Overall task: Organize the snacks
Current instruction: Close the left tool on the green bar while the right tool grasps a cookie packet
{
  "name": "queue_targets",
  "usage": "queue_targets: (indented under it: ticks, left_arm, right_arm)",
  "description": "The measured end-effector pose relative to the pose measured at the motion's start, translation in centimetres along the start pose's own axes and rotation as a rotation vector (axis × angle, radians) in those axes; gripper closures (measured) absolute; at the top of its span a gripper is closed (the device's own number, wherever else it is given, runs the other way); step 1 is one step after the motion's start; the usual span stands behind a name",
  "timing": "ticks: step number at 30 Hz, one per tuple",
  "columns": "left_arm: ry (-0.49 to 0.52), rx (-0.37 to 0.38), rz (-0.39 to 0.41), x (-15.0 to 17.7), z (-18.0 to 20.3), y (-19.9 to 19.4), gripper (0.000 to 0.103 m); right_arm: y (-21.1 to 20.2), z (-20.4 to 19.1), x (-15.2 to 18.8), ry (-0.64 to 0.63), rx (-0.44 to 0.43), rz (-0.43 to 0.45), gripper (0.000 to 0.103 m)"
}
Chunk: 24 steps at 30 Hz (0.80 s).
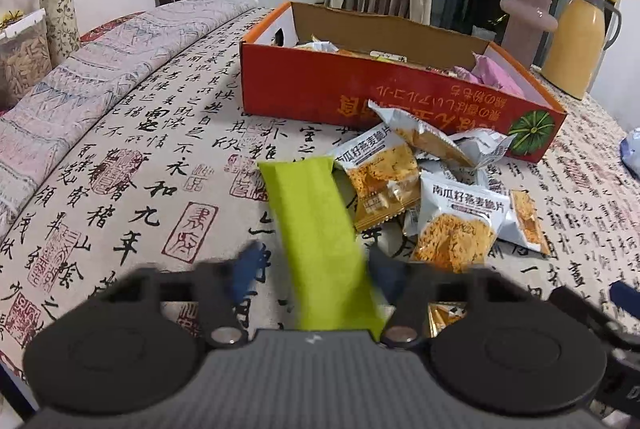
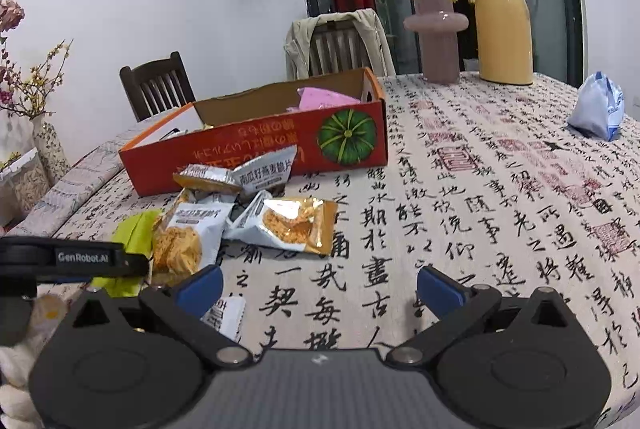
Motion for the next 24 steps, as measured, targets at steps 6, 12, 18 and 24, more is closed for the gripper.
queue_targets:
  ticks: [6,12,18,24]
  left_arm:
    - [0.01,0.025,0.041,0.6,-1.1,-1.1,0.068]
    - [0.025,0.05,0.108,1.5,-2.3,-3.3,0.069]
    - [0.023,0.058,0.152,2.4,-3.8,-5.0,0.069]
    - [0.018,0.054,0.175,2.9,-5.0,-5.8,0.069]
  right_arm:
    - [0.4,-1.0,0.5,-0.022,-0.002,-0.024,0.0]
    - [-0.2,-3.0,0.7,-0.059,-0.021,-0.015,0.0]
    - [0.1,-6.0,1.2,-0.128,-0.043,-0.032,0.0]
    - [1.4,-8.0,1.9,-0.171,-0.032,-0.075,0.0]
Point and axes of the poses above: each gripper's, at about its wrist camera, not at the fingertips, and y roughly the way its jaws point, z to its right, x to its underside, the point moved 9 cm from there along y, roughly the way its jaws point, and after that the axes turned 14 degrees about -z, right-handed, at the moved point
